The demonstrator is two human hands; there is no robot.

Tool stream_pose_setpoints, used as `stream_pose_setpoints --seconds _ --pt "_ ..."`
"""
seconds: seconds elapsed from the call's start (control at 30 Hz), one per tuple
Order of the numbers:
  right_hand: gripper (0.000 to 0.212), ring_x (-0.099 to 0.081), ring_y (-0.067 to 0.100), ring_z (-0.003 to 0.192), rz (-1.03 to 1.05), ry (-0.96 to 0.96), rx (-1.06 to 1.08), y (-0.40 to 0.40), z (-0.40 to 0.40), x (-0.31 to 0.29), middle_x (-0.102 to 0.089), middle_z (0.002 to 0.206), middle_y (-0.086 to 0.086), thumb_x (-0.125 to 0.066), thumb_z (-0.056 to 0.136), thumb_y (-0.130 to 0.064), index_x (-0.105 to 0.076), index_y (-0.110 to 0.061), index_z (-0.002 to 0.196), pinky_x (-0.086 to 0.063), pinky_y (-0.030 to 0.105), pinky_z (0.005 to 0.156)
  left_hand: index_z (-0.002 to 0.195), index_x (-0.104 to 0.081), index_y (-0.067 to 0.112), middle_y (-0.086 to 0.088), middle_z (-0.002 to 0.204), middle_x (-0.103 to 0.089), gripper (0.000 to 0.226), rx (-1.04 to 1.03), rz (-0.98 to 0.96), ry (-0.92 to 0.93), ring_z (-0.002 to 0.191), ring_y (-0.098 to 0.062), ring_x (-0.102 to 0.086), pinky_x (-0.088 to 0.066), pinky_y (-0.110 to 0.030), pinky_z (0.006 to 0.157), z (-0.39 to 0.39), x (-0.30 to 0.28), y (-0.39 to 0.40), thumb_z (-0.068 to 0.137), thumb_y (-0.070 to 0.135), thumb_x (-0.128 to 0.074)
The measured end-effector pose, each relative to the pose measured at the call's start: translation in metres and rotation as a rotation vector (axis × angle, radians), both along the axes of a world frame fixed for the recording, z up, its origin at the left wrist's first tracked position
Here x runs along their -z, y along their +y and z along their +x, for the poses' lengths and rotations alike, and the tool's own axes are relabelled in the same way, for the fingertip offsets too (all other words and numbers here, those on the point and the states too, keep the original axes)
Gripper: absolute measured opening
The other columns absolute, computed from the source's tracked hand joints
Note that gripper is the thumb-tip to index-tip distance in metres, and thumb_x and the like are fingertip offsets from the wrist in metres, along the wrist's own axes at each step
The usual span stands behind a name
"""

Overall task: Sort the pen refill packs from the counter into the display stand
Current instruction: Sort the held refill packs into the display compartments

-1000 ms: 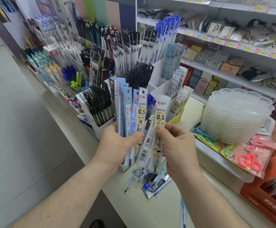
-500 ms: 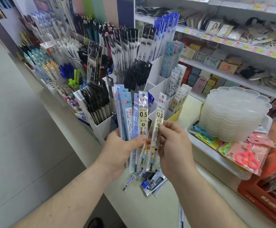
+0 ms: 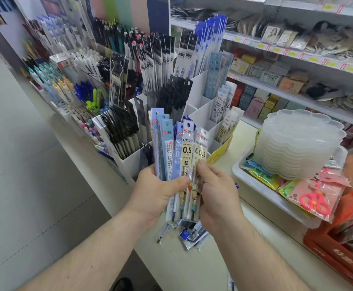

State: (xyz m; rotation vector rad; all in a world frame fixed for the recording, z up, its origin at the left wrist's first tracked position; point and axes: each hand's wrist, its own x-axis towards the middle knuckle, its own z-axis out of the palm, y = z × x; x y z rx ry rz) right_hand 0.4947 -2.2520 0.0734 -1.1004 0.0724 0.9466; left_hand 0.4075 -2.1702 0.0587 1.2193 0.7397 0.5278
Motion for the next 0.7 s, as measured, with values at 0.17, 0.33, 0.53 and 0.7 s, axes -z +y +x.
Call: stream_pose_setpoints --seconds 0.17,0.33,0.53,0.7 --pt "0.017 -0.07 0.036 0.086 -0.025 -0.066 -0.014 -0.004 0.005 0.001 -0.071 0.101 0.028 -0.059 0.098 -0.014 -0.068 0.0 0.098 -0.059 0.054 0.083 0.105 -0.071 0.01 -0.006 0.093 -0.078 0.03 -0.088 -0.004 0.063 0.088 -0.024 -0.075 -0.059 -0.039 0.077 0.0 -0.001 0.005 0.079 -0.003 -0.076" --pt "0.018 -0.07 0.023 0.072 -0.034 -0.123 -0.066 -0.001 0.005 0.006 -0.074 0.09 0.017 -0.062 0.096 -0.015 -0.067 0.002 0.102 -0.06 0.036 0.064 0.11 -0.07 0.011 -0.007 0.098 -0.077 0.031 -0.009 -0.053 0.072 0.09 -0.025 -0.075 -0.059 -0.039 0.076 -0.001 -0.002 0.006 0.079 0.008 -0.076" --pt "0.013 -0.051 0.01 0.051 -0.099 -0.199 -0.076 0.0 0.006 0.011 -0.061 0.067 0.002 -0.068 0.092 -0.011 -0.06 -0.01 0.082 -0.043 0.026 0.054 0.111 -0.07 0.014 -0.003 0.099 -0.077 0.043 0.061 -0.001 0.099 0.094 -0.02 -0.074 -0.058 -0.032 0.075 -0.004 -0.001 0.008 0.069 0.015 -0.079" --pt "0.009 -0.047 0.012 0.053 -0.067 -0.207 0.002 0.001 0.008 0.015 -0.057 0.072 0.007 -0.07 0.089 -0.006 -0.061 -0.008 0.087 -0.041 0.028 0.054 0.107 -0.07 0.015 -0.001 0.098 -0.077 0.037 0.035 0.022 0.097 0.091 -0.017 -0.074 -0.058 -0.026 0.072 -0.006 0.0 0.009 0.073 0.009 -0.08"
